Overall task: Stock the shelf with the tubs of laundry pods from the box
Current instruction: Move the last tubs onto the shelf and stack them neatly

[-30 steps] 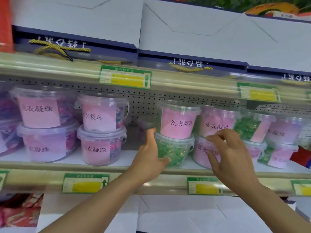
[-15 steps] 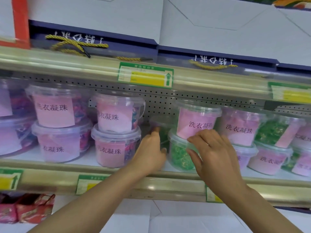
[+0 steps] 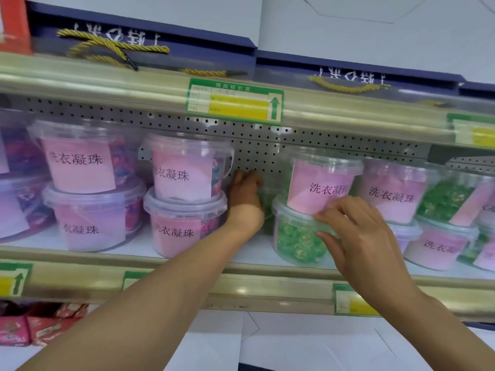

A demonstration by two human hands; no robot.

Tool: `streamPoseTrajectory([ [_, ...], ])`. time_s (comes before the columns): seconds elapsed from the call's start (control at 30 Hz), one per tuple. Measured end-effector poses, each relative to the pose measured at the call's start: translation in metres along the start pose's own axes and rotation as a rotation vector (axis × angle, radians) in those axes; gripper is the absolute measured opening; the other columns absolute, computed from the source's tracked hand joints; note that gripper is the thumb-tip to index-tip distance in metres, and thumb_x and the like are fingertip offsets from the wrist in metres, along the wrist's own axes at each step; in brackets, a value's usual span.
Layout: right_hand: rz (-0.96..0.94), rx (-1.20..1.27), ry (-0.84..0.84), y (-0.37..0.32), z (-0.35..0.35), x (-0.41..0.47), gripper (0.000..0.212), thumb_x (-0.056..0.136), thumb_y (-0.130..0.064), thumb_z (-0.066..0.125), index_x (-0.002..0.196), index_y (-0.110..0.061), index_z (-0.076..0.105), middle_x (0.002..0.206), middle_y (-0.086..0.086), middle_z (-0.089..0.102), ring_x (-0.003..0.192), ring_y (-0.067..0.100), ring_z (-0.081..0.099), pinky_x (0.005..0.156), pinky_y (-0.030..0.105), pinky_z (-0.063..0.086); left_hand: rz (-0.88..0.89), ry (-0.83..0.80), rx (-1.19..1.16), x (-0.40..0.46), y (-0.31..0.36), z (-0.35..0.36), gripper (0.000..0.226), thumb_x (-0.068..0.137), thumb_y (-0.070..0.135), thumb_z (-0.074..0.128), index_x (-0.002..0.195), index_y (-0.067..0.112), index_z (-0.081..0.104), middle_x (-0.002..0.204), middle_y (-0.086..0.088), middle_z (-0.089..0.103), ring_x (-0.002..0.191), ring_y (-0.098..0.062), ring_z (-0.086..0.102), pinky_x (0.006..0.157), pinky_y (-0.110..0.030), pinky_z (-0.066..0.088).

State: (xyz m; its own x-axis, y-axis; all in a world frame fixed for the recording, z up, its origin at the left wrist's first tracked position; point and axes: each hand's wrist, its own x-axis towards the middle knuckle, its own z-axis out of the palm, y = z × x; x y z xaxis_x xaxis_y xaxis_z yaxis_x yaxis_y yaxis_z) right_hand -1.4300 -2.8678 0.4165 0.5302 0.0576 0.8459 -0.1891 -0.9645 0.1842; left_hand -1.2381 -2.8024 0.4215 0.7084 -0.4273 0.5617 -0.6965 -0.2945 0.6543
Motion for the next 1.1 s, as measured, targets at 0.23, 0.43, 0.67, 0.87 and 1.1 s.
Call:
streamPoseTrajectory([
  [0.23,0.012,0.022,0.000,0.000,0.001,0.001,0.030,0.057,0.006,0.082,0.080,-0.002,0.066,0.082,0.012,0.059,0.074,0.032,0.058,0.061,0.038,0.049,0.099,0.065,-0.261,-0.014,0.006,0.001,0.050,0.072,-0.012,0.059,0.117,0.009,0.054,0.097,-0.008,0.061,0.087,-0.023,0.059,0.070,-0.028,0.048],
  [0.43,0.025,0.039,-0.003,0.001,0.001,-0.001,0.030,0.058,0.005,0.082,0.081,-0.003,0.066,0.083,0.011,0.059,0.076,0.032,0.058,0.062,0.038,0.050,-0.032,0.068,-0.110,-0.008,-0.005,0.004,0.065,0.072,-0.010,0.058,0.131,0.012,0.047,0.132,-0.014,0.043,0.121,-0.030,0.044,0.101,-0.034,0.039],
  [0.67,0.040,0.060,-0.004,0.001,0.003,-0.002,0.029,0.060,0.004,0.081,0.084,-0.003,0.066,0.084,0.011,0.059,0.078,0.033,0.057,0.060,0.040,0.050,-0.407,0.218,-0.731,-0.002,0.012,-0.002,0.025,0.086,-0.007,0.044,0.069,0.011,0.042,0.055,-0.005,0.043,0.028,-0.002,0.039,0.030,-0.012,0.030],
  [0.87,0.050,0.075,0.001,0.001,0.003,-0.002,0.028,0.062,0.004,0.080,0.086,-0.002,0.066,0.085,0.011,0.059,0.078,0.033,0.057,0.059,0.041,0.050,-0.415,0.121,-0.662,-0.002,0.011,-0.001,0.049,0.075,-0.006,0.056,0.122,0.010,0.057,0.122,-0.012,0.048,0.107,-0.024,0.055,0.094,-0.027,0.044],
  [1.1,0.057,0.080,-0.001,-0.001,0.002,-0.001,0.030,0.060,0.004,0.081,0.086,-0.002,0.067,0.085,0.011,0.059,0.077,0.033,0.057,0.057,0.038,0.050,-0.506,0.240,-1.013,-0.007,0.021,-0.006,0.020,0.085,-0.003,0.051,0.100,0.008,0.044,0.071,-0.003,0.044,0.038,-0.005,0.049,0.034,-0.016,0.036],
])
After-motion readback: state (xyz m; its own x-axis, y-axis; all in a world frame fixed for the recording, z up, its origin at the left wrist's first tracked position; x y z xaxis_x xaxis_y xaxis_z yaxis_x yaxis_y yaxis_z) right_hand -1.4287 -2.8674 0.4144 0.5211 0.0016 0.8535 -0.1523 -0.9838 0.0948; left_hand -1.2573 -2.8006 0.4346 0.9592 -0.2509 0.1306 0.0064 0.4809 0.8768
